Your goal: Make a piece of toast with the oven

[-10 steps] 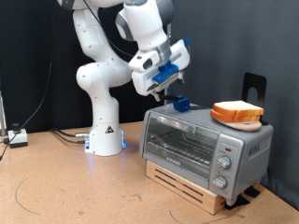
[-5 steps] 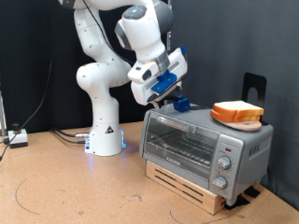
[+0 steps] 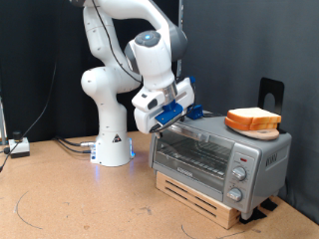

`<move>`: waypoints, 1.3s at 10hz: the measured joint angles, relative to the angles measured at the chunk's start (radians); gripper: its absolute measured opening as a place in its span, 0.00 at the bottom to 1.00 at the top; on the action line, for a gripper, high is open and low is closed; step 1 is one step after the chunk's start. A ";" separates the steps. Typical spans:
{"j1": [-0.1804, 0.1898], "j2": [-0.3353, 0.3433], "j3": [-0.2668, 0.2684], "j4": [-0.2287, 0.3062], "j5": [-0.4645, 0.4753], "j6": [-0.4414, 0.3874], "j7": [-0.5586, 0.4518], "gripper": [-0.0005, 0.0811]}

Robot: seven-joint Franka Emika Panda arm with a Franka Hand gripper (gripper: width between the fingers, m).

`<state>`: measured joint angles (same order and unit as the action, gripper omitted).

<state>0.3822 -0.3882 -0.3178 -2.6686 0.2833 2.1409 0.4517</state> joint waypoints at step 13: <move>-0.118 0.054 0.000 0.016 -0.119 0.065 0.054 0.99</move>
<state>0.2644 -0.3343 -0.3181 -2.6524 0.1640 2.2060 0.5053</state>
